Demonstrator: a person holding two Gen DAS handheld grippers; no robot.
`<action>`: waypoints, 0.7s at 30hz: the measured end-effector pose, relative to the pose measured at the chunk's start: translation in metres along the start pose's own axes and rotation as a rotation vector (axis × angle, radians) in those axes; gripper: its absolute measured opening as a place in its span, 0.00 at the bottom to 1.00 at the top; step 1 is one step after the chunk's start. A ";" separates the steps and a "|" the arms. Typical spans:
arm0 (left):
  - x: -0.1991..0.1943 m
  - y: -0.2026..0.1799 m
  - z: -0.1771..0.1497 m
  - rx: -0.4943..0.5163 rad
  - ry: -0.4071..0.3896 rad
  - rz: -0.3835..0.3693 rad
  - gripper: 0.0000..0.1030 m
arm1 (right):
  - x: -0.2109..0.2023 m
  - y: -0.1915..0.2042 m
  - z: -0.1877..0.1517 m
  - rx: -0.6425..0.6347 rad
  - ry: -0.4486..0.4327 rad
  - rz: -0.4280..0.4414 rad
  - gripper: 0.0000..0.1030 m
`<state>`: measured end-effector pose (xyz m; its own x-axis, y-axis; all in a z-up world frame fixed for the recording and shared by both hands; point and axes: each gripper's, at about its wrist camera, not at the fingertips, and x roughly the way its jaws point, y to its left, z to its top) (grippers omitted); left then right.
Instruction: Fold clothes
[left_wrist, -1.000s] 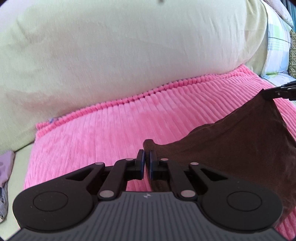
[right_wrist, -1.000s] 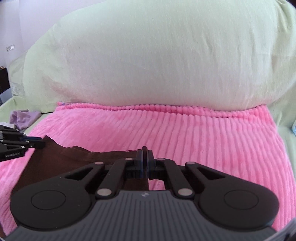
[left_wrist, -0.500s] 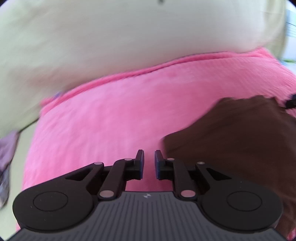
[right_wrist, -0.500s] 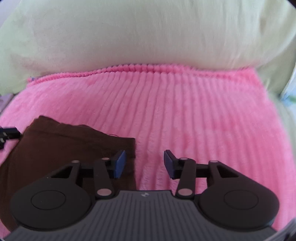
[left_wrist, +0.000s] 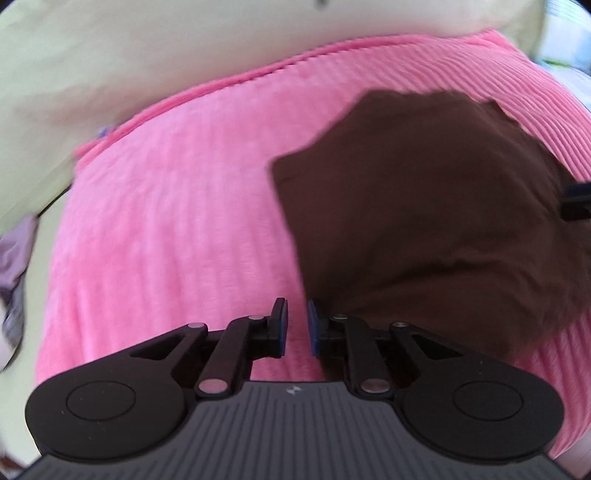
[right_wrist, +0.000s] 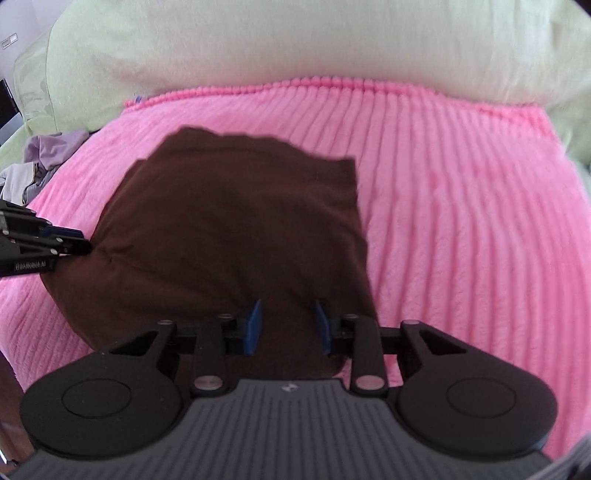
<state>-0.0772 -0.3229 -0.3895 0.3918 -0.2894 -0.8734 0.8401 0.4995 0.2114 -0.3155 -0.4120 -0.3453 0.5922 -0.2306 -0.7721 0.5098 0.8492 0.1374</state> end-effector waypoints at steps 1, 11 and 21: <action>-0.002 -0.001 0.002 -0.005 0.011 0.009 0.17 | -0.008 0.003 0.000 0.002 -0.008 0.010 0.27; -0.046 -0.025 0.014 -0.153 0.154 -0.009 0.17 | -0.034 0.049 -0.017 -0.016 0.004 0.096 0.27; -0.006 -0.042 -0.014 -0.138 0.178 -0.036 0.18 | 0.005 0.057 -0.041 -0.062 0.020 0.036 0.27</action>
<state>-0.1197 -0.3310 -0.3994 0.2793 -0.1663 -0.9457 0.7885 0.6018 0.1270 -0.3093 -0.3454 -0.3674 0.5967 -0.1901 -0.7796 0.4483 0.8847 0.1275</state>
